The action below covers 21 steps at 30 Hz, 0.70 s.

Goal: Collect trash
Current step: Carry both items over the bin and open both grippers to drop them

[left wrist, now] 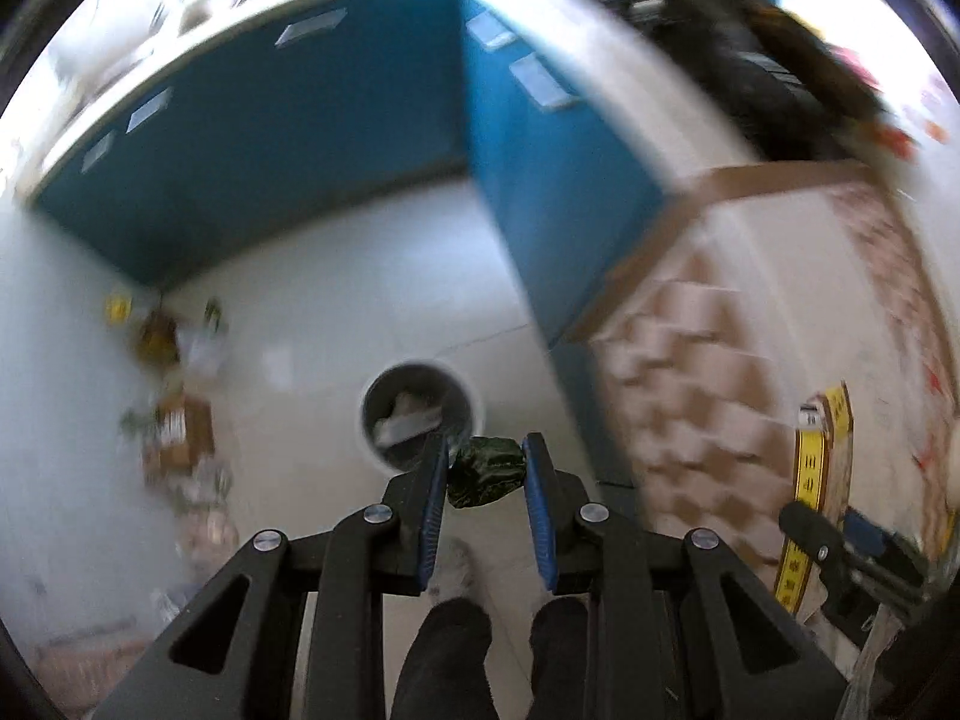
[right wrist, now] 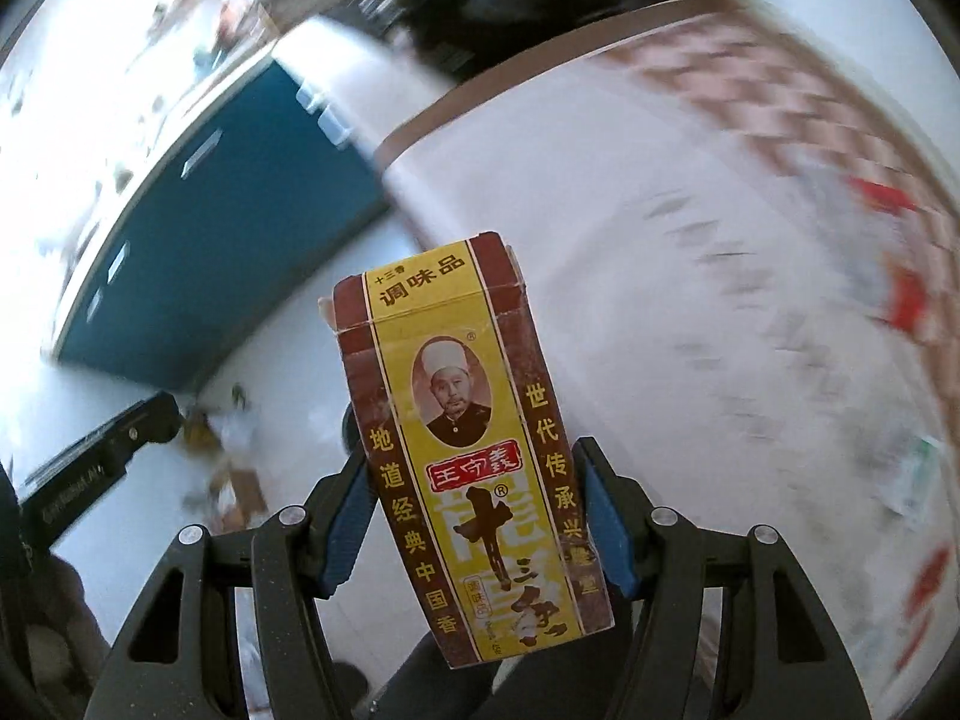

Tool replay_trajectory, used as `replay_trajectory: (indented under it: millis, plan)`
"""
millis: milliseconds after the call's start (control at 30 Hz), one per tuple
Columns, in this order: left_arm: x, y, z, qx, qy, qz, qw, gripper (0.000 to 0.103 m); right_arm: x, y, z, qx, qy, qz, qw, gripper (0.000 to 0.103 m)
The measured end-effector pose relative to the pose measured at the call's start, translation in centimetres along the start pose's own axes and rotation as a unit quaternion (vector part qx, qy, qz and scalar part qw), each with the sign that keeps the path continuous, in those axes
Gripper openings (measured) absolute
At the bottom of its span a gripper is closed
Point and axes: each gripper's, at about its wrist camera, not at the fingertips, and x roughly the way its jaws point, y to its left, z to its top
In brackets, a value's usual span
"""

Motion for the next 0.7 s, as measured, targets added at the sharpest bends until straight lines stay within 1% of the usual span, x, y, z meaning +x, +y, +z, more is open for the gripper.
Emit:
replay_trajectory:
  millis: [33, 67, 100, 133, 233, 267, 333, 433, 533, 567, 600, 667, 700]
  plan:
    - [1.7, 1.7, 0.3, -0.014, 0.012, 0.003, 0.9998, 0.022, 2.6, 2.0, 0.0, -0.014, 0.014, 0.003, 1.000, 0.066]
    - [4.3, 4.0, 0.8, -0.031, 0.028, 0.005, 0.9991, 0.022, 4.3, 3.1, -0.1, -0.021, 0.024, 0.005, 0.999, 0.066]
    - [6.3, 5.3, 1.0, -0.040, 0.039, 0.003, 0.9985, 0.022, 6.5, 4.4, -0.2, -0.028, 0.035, 0.007, 0.999, 0.066]
    - [9.1, 7.0, 1.2, -0.051, 0.055, 0.002, 0.9972, 0.022, 9.6, 6.0, -0.4, -0.036, 0.049, 0.010, 0.998, 0.066]
    - [16.4, 10.2, 1.3, -0.072, 0.100, -0.010, 0.9923, 0.022, 17.4, 8.9, -1.0, -0.040, 0.084, 0.019, 0.995, 0.066]
    - [19.7, 11.2, 1.1, -0.082, 0.119, -0.016, 0.9893, 0.022, 19.4, 9.4, -1.3, -0.040, 0.091, 0.021, 0.995, 0.065]
    - [25.1, 12.7, 0.9, -0.088, 0.150, -0.038, 0.9841, 0.022, 26.0, 10.6, -2.0, -0.037, 0.118, 0.024, 0.992, 0.065]
    - [31.8, 14.5, 0.7, -0.096, 0.181, -0.055, 0.9772, 0.023, 34.5, 11.4, -3.1, -0.028, 0.151, 0.025, 0.988, 0.065]
    - [36.6, 15.4, 0.3, -0.101, 0.207, -0.069, 0.9707, 0.023, 41.9, 11.4, -4.3, -0.014, 0.182, 0.029, 0.983, 0.065]
    - [38.3, 15.8, 0.1, -0.105, 0.215, -0.073, 0.9681, 0.024, 43.7, 11.4, -4.5, -0.011, 0.189, 0.029, 0.981, 0.065]
    - [39.7, 16.1, -0.2, -0.107, 0.225, -0.072, 0.9658, 0.025, 46.2, 11.4, -4.9, -0.008, 0.200, 0.031, 0.979, 0.065]
    - [41.7, 16.7, -0.7, -0.107, 0.232, -0.071, 0.9642, 0.036, 49.7, 11.3, -5.4, -0.001, 0.214, 0.030, 0.976, 0.065]
    - [42.5, 16.9, -0.8, -0.107, 0.231, -0.068, 0.9647, 0.058, 51.3, 11.2, -5.7, 0.000, 0.221, 0.031, 0.975, 0.065]
